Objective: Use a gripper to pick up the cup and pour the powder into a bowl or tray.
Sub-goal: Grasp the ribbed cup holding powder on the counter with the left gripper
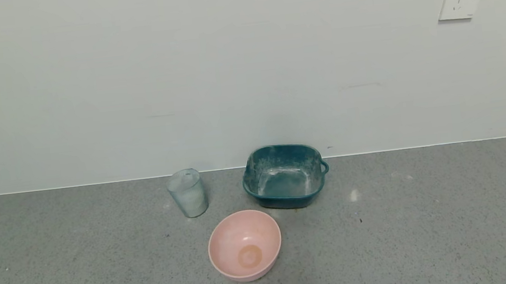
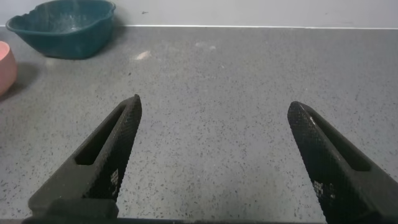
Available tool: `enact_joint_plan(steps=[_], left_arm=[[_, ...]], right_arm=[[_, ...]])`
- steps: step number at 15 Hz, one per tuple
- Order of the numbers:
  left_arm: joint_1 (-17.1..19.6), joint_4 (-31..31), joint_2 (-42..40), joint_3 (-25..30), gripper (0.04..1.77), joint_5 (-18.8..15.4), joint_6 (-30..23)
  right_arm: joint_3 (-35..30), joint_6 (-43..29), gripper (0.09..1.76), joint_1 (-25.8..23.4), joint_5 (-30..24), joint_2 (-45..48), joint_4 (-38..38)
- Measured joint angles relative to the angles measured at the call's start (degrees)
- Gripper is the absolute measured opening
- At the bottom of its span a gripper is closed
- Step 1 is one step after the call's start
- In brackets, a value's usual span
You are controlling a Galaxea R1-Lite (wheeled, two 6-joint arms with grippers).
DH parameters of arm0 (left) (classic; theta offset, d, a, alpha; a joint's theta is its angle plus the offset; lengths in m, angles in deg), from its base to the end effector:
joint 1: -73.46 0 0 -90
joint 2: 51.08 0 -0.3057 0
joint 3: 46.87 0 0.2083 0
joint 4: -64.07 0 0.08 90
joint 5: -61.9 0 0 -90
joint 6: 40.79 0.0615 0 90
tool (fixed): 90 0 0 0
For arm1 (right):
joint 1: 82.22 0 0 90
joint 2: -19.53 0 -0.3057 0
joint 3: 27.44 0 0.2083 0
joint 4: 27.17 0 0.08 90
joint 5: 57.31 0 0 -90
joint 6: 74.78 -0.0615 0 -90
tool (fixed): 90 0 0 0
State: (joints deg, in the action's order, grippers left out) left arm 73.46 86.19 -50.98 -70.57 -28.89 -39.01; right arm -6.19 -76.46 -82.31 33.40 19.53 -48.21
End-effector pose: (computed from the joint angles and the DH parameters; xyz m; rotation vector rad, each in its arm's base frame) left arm 0.0266 -0.0008 0.0876 0.0312 -0.0260 -0.0134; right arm 0.0299 -0.0008 0.0760 0.0293 -0.0039 -0.0139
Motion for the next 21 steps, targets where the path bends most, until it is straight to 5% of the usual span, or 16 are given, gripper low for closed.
enact_joint_plan(steps=[6,14,21], left_arm=[[-0.3,1.4,9.9,-11.5,1.72,0.7,-0.2],[-0.7,-1.3,42.3,-27.0,1.72,-0.2,0.0],[-1.7,-11.0,66.8,-29.4,1.72,-1.4,0.2]], right_arm=[[0.0,0.0,1.71,0.0,0.0,0.0,0.0],[0.0,0.0,1.71,0.0,0.0,0.0,0.0],[0.0,0.0,1.71,0.0,0.0,0.0,0.0]])
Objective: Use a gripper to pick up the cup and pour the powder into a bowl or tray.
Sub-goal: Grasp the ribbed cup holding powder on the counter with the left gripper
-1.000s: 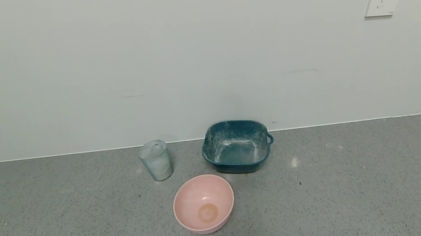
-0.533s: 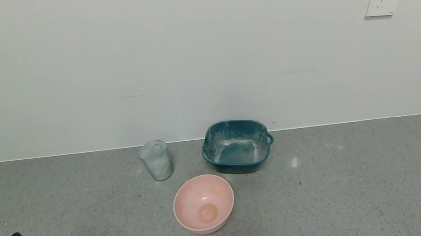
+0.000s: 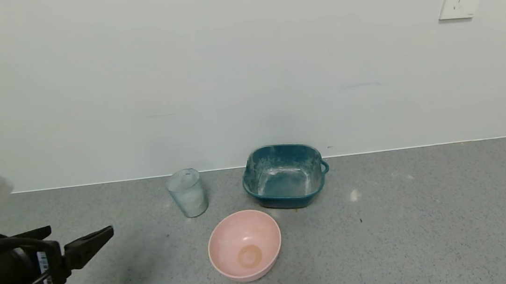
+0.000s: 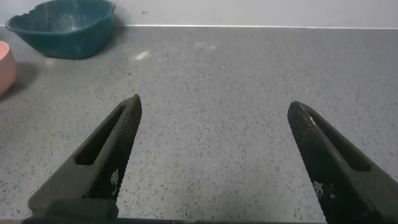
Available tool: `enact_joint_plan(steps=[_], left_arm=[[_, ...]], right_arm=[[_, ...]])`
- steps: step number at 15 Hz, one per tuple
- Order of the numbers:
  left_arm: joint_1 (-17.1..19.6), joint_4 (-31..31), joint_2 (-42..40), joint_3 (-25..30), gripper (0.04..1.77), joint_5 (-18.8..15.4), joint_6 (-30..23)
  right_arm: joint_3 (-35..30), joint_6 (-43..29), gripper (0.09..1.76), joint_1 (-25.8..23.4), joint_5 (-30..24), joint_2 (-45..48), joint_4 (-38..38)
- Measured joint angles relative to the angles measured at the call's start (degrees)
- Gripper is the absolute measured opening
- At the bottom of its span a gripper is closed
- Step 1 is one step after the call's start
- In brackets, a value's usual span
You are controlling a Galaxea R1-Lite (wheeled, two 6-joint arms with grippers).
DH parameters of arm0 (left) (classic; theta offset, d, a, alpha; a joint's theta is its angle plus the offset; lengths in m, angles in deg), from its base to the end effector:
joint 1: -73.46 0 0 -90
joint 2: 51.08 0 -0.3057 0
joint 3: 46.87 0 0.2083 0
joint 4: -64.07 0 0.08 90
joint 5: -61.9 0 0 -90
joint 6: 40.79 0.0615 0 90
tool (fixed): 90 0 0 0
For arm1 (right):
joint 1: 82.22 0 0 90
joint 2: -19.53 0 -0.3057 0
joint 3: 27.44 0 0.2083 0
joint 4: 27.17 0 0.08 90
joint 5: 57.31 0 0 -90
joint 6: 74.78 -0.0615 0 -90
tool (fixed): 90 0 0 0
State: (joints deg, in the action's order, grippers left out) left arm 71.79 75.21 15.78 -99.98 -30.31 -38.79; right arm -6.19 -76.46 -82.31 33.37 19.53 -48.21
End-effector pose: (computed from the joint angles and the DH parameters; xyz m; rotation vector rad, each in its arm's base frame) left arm 0.2104 -0.0085 0.1721 0.0323 0.4333 -0.0742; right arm 0.0299 -0.0008 0.0760 0.0293 -0.0039 -0.0134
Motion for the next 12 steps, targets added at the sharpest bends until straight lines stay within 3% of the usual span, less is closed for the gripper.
enact_joint_plan(steps=[5,12], left_arm=[[-1.7,-11.6,13.6,1.4,1.72,-2.4,-0.1],[-2.9,-29.2,32.0,1.7,1.72,-2.9,0.0]], right_arm=[[0.0,0.0,1.71,0.0,0.0,0.0,0.0],[0.0,0.0,1.71,0.0,0.0,0.0,0.0]])
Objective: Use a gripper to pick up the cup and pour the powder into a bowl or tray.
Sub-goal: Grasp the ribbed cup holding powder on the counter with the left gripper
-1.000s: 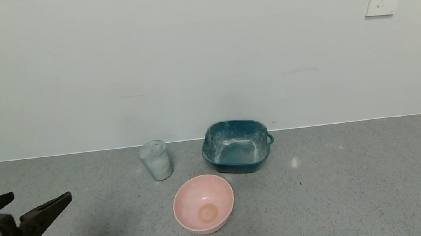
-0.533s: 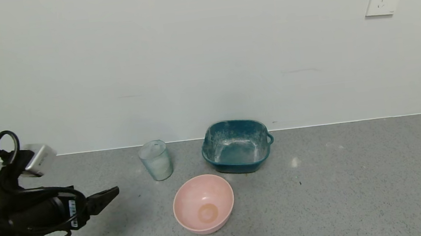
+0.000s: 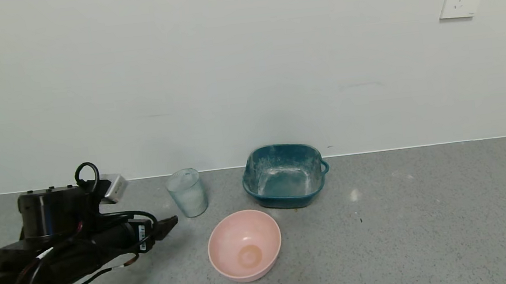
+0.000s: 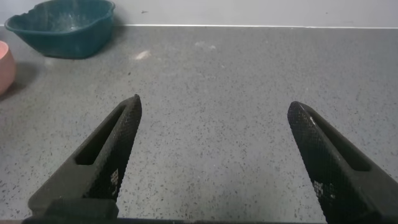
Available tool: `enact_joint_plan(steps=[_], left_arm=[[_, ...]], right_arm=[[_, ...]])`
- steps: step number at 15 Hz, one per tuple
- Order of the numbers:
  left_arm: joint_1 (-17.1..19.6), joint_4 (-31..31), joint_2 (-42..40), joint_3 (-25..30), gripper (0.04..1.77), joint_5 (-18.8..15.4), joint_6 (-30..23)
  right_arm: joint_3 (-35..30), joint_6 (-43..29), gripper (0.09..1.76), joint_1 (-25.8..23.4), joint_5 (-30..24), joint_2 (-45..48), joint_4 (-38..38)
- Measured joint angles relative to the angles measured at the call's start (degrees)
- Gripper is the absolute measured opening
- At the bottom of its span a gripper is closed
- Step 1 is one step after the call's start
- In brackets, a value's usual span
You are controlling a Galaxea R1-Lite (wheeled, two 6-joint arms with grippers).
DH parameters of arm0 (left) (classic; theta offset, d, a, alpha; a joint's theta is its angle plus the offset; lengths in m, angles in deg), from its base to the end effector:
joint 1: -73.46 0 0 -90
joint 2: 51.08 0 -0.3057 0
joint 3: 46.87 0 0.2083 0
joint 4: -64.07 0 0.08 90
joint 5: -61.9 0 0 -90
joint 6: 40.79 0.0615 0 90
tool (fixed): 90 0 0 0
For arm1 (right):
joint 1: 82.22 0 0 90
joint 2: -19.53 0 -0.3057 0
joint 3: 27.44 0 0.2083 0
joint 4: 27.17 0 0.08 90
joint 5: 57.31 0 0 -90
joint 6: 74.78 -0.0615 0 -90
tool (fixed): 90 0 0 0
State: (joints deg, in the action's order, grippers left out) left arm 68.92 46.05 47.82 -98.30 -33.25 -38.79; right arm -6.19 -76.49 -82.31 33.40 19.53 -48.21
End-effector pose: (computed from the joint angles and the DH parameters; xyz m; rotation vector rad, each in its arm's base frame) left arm 0.3097 -0.0301 0.0791 0.0313 0.5117 -0.1743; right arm 0.0299 -0.0008 0.0760 0.0299 -0.0039 -0.0139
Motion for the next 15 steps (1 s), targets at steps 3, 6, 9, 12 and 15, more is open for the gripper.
enact_joint_plan(steps=[3,6,9,12,15], left_arm=[[-1.1,-4.1,6.1,0.1,1.72,0.3,0.0],[-1.9,-9.4,11.0,0.0,1.72,0.7,-0.2],[-2.4,-17.6,15.8,0.0,1.72,1.5,-0.6],[-2.8,-24.2,20.1,-0.3,1.72,2.0,-0.8],[-2.8,-32.1,24.0,-0.8,1.72,2.0,-0.8]], right_arm=[[0.0,0.0,1.71,0.0,0.0,0.0,0.0],[0.0,0.0,1.71,0.0,0.0,0.0,0.0],[0.0,0.0,1.71,0.0,0.0,0.0,0.0],[0.0,0.0,1.71,0.0,0.0,0.0,0.0],[0.0,0.0,1.71,0.0,0.0,0.0,0.0]])
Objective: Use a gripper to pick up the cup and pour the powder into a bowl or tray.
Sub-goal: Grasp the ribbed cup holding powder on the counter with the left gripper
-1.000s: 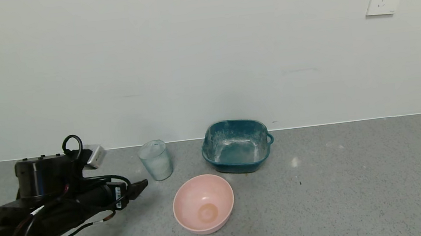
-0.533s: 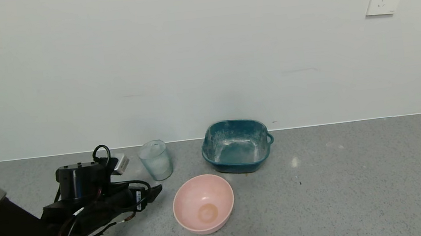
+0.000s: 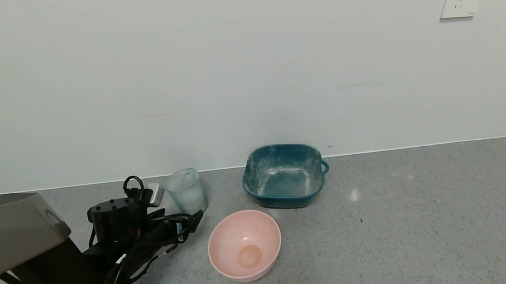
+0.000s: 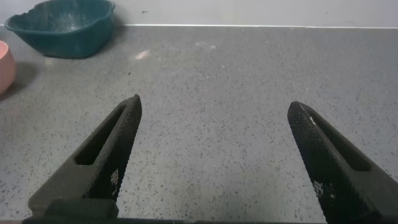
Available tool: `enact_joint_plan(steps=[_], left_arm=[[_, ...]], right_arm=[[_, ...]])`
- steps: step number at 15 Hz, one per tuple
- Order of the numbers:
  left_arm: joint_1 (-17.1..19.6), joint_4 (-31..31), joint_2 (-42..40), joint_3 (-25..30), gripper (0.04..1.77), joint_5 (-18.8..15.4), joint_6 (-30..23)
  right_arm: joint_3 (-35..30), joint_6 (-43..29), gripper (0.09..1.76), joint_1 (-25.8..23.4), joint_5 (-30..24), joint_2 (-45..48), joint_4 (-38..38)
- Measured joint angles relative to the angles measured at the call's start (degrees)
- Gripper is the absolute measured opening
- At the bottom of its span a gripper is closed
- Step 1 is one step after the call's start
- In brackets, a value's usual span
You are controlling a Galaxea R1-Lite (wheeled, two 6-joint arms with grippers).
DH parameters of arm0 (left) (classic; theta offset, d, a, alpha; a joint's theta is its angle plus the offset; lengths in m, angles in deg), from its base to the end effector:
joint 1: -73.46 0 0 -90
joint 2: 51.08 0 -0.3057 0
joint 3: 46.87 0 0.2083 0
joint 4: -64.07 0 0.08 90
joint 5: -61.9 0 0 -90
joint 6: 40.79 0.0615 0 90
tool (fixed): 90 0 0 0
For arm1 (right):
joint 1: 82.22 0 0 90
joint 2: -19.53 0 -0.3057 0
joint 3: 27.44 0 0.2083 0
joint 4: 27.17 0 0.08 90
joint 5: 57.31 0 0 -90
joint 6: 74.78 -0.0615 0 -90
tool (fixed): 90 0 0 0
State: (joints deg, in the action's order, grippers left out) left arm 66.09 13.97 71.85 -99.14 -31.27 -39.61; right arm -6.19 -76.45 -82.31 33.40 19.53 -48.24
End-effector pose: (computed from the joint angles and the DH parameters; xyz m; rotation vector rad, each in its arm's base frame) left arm 0.3641 -0.0505 0.0104 0.0335 0.3572 -0.1857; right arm 0.0299 -0.0008 0.0759 0.0292 -0.0033 -0.0139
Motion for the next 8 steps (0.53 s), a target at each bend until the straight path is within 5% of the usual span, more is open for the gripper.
enact_joint_plan(steps=[8], left_arm=[[-0.1,-1.0,3.6,-4.0,1.72,0.0,-0.8]], right_arm=[[0.0,0.0,1.71,0.0,0.0,0.0,0.0]])
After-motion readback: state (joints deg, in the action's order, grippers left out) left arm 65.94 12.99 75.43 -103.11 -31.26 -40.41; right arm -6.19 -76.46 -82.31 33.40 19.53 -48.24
